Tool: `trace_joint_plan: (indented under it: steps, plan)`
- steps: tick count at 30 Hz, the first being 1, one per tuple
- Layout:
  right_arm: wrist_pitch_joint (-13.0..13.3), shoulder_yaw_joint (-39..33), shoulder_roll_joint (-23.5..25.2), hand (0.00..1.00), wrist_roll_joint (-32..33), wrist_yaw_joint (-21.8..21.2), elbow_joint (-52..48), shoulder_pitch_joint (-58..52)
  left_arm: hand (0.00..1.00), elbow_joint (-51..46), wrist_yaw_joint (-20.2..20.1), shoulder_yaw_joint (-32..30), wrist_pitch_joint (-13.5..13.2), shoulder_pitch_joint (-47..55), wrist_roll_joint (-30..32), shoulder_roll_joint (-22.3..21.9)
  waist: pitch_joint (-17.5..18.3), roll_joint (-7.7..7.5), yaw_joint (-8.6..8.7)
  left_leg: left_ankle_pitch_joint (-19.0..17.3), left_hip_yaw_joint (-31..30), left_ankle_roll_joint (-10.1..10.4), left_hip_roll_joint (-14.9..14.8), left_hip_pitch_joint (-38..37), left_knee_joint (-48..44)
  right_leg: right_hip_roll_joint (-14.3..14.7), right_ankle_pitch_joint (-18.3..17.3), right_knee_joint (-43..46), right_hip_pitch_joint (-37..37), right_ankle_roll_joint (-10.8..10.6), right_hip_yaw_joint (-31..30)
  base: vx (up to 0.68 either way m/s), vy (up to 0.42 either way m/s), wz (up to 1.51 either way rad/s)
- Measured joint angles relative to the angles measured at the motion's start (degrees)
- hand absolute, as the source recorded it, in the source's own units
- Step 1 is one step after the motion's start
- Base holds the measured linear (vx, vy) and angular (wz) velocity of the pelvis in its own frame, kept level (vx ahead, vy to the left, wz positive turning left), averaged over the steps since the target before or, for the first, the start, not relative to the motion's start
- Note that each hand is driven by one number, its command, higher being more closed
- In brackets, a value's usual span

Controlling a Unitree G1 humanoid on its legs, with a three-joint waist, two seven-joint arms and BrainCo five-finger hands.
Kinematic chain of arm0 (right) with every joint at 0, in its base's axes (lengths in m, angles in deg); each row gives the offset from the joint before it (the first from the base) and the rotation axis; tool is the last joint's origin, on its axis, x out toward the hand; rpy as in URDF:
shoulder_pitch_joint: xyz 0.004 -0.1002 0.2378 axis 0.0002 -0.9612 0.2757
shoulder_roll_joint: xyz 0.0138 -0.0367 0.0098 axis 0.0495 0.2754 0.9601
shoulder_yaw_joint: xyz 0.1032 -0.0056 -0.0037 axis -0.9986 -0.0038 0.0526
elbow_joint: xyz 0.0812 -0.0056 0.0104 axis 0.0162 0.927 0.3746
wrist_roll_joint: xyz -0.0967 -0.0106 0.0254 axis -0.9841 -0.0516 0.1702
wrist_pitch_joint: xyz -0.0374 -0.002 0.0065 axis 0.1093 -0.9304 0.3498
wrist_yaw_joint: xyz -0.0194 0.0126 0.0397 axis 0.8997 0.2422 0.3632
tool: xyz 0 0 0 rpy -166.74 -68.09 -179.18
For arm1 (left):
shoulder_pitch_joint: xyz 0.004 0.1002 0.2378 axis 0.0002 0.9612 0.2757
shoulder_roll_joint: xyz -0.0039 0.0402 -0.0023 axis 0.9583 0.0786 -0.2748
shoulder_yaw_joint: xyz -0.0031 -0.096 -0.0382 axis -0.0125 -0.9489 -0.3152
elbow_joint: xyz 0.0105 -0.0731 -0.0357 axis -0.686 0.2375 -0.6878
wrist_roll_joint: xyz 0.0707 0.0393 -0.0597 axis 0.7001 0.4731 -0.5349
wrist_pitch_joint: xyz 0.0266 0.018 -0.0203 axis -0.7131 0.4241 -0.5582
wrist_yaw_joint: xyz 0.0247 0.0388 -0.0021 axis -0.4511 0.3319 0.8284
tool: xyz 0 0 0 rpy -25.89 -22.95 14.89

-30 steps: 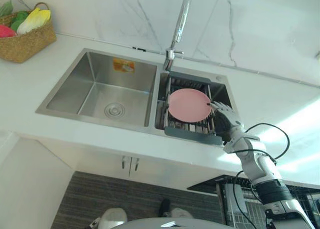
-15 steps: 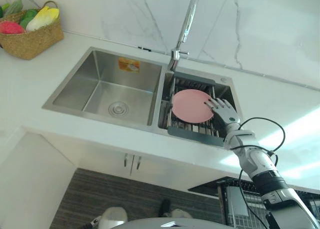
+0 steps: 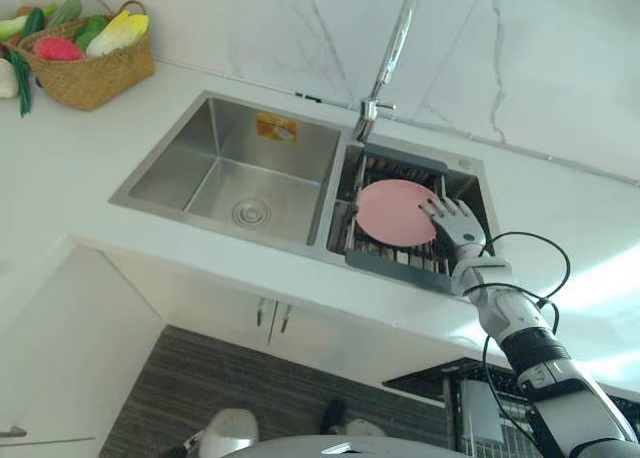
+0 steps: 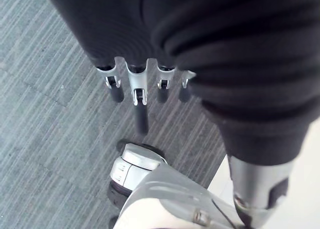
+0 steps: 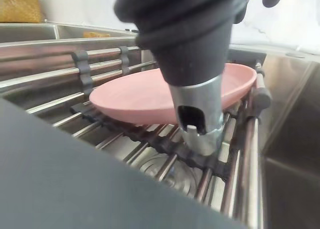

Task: Walk over to the sink, pick up the cup, carry it to the dishwasher, place the cup inside the dishwasher, then close the dishwasher door

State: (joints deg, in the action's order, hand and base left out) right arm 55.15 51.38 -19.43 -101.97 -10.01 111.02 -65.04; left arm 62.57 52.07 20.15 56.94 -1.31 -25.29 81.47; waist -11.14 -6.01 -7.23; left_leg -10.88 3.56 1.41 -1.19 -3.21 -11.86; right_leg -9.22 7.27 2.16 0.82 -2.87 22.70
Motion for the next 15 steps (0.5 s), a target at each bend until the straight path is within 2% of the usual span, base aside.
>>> trace_joint_plan:
  steps: [15]
  plan:
    - [-0.9,0.2,0.0,0.0,0.3,0.7,4.6,3.4,0.0,-0.3,-1.2,0.2,-0.4,0.0,0.0,0.2,-1.6,0.05,-1.94,-0.2,-0.9,-0.2,0.2,0.2,-0.1,-0.5,0.0,0.3,0.4,0.0,1.2,0.01,0.003,0.04]
